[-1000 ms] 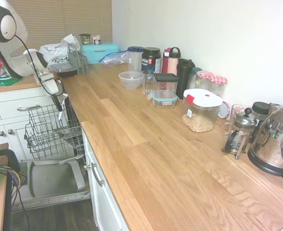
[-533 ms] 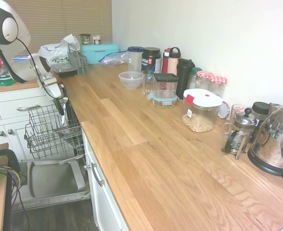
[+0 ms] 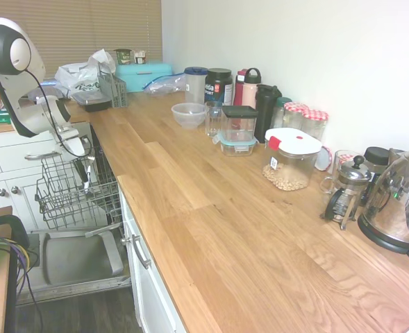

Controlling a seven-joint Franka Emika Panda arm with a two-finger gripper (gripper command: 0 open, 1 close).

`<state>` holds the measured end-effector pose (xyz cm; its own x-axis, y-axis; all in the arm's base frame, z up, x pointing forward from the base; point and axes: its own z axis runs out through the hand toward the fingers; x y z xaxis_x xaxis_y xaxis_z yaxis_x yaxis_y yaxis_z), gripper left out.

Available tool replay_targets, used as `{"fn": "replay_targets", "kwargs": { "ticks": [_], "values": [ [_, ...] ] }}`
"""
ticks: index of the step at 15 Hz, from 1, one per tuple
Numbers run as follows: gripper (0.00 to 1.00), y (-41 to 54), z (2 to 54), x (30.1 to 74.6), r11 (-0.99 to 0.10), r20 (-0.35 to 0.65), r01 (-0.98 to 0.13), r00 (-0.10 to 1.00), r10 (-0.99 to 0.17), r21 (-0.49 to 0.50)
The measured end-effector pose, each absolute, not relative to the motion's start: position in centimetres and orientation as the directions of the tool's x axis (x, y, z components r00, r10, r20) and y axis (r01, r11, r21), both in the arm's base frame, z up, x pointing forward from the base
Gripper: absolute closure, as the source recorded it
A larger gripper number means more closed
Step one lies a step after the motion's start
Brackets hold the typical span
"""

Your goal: Put the fork in the dishwasher

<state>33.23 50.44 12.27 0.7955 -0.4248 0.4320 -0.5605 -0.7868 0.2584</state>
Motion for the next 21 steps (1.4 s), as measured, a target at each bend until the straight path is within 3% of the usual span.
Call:
{"fn": "replay_targets", "kwargs": {
  "ticks": [4,5,17,21],
  "values": [
    [1.0,50.4,11.4,33.3,-0.782,0.433,-0.554,0.802,-0.411,0.285],
    [0.0,50.5,11.4,33.2,-0.781,0.436,-0.552,0.803,-0.405,0.292],
    [0.0,51.1,12.3,33.8,-0.771,0.436,-0.552,0.807,-0.398,0.317],
    [0.0,51.5,15.2,33.3,-0.797,0.433,-0.548,0.801,-0.413,0.254]
  ]
}}
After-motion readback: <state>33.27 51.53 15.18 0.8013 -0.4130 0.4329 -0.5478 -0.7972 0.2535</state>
